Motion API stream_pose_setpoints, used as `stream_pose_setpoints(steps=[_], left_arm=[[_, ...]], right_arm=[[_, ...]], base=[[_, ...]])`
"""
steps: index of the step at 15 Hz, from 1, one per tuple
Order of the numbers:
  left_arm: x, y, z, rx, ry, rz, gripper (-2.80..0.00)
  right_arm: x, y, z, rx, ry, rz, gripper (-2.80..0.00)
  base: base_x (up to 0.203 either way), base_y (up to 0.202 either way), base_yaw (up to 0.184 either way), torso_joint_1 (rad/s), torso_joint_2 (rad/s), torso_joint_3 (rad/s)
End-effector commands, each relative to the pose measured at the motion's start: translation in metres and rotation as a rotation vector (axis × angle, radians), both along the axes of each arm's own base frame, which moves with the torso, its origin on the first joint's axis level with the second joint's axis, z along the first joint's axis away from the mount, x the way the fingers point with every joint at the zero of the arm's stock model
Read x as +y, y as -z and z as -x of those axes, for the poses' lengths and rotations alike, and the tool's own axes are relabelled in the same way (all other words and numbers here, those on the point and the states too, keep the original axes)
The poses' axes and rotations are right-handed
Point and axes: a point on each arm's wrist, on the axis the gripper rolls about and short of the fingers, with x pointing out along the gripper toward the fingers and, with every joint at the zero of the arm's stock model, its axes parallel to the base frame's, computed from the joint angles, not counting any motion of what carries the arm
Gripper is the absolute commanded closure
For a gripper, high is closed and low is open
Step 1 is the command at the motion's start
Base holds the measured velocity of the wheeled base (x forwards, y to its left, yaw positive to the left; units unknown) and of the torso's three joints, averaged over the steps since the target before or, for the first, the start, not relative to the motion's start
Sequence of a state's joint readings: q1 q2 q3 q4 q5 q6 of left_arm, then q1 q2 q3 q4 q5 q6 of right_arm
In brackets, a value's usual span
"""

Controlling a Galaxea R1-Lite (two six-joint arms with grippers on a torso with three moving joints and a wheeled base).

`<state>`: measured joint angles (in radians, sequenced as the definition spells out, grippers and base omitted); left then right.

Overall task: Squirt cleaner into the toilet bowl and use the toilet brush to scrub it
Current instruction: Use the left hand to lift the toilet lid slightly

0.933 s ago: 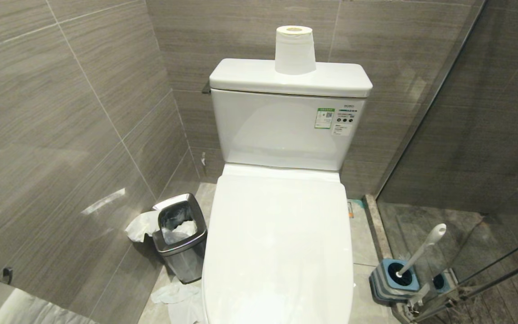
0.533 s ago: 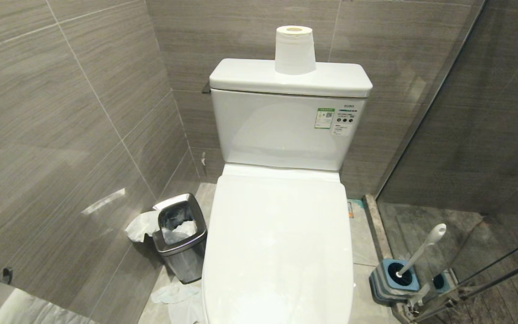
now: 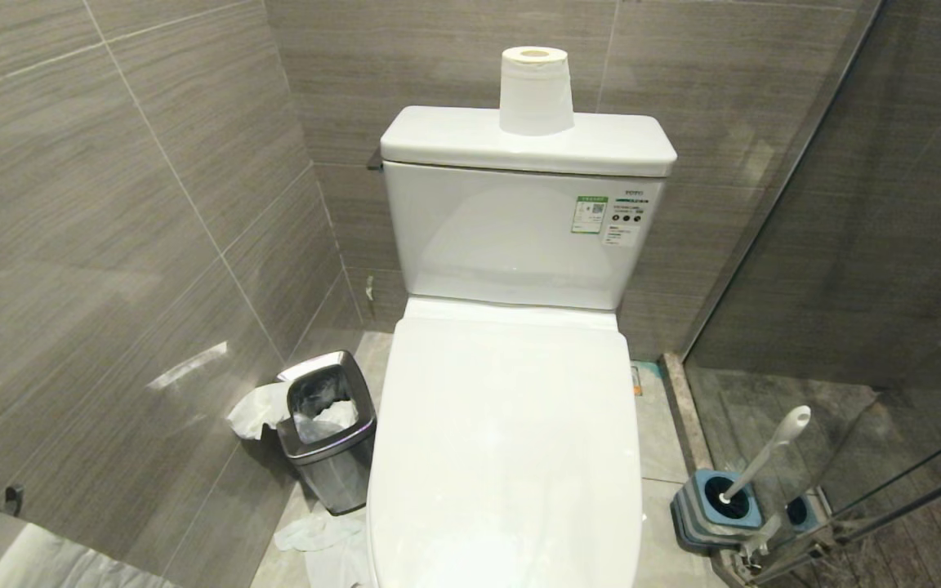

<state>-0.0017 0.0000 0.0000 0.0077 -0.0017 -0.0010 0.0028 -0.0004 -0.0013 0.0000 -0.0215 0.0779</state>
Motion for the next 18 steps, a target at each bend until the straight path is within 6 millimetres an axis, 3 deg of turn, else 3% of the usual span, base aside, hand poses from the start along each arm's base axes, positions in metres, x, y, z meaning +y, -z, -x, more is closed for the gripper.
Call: stream_pose_setpoints(steps=[1, 18], left_arm=[[0.0, 0.0009, -0.0002, 0.003, 0.0, 0.001, 0.0], [0.0, 0.0009, -0.0002, 0.003, 0.0, 0.001, 0.0]], right_arm=[[0.0, -0.0001, 0.0, 0.0, 0.0, 0.0, 0.0], [0.0, -0.0001, 0.0, 0.0, 0.0, 0.0, 0.0]], base=[[0.0, 0.0, 0.0, 0.0, 0.0, 0.0], [0.0, 0.0, 0.0, 0.0, 0.0, 0.0]])
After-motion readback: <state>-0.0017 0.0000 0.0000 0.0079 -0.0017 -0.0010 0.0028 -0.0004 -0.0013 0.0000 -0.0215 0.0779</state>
